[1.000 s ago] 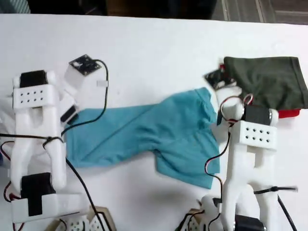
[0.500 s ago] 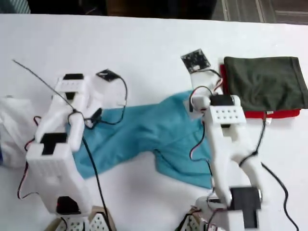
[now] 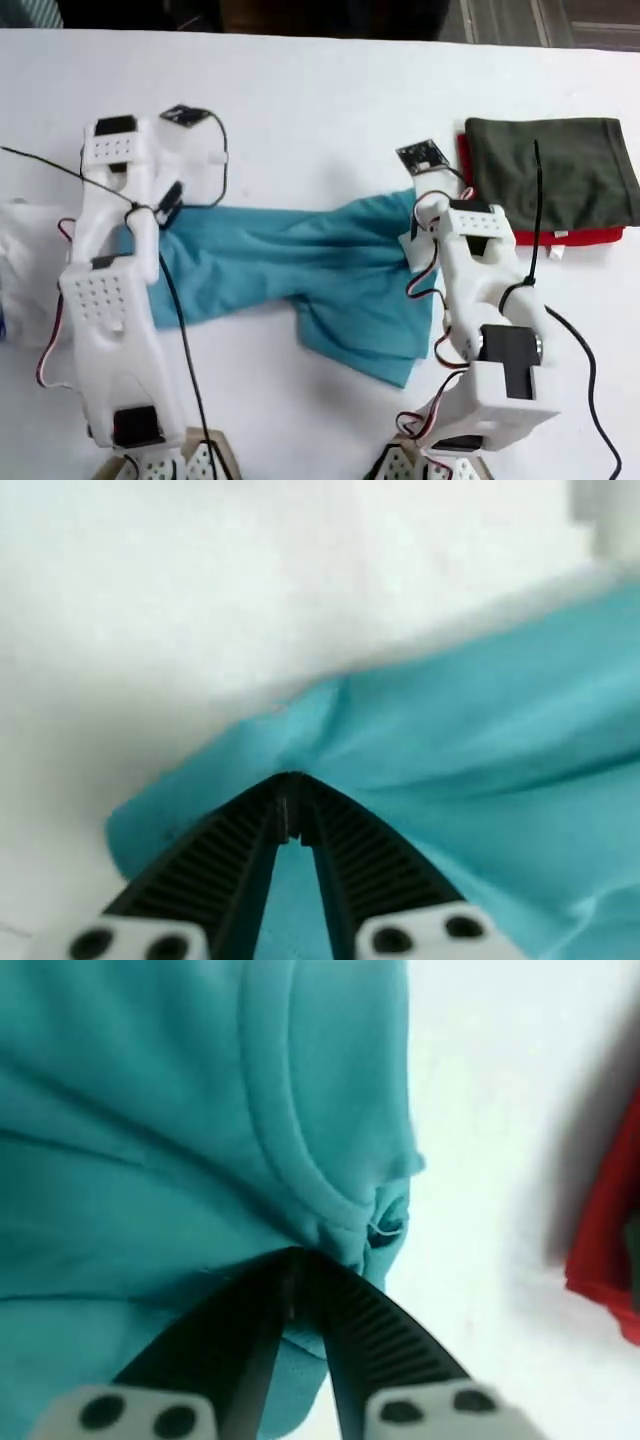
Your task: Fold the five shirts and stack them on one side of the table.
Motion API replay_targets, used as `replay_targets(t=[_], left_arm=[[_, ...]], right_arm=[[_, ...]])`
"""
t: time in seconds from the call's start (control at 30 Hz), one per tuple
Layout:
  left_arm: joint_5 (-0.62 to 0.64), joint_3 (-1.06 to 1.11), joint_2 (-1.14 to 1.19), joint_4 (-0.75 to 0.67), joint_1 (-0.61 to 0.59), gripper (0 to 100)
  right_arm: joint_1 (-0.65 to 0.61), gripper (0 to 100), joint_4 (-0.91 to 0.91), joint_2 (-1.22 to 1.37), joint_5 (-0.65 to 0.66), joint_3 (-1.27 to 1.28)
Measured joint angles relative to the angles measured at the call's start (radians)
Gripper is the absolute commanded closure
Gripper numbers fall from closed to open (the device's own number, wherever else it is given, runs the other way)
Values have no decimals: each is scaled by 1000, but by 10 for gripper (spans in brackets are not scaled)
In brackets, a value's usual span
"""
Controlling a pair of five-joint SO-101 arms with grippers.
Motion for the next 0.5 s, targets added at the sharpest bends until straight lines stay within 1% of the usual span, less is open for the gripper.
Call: replay_targets(t=[0.13, 0.3, 0.4, 0.5], left_arm=[[0, -213, 98, 57, -2, 974], [0, -440, 147, 184, -3, 974], [0, -476, 146, 201, -18, 974], [0, -445, 141, 203, -51, 974]], right_arm=[[9, 978, 64, -2, 0, -2], [12, 978, 112, -78, 0, 3], [11, 978, 133, -222, 0, 3], [-14, 978, 198, -413, 2, 3]])
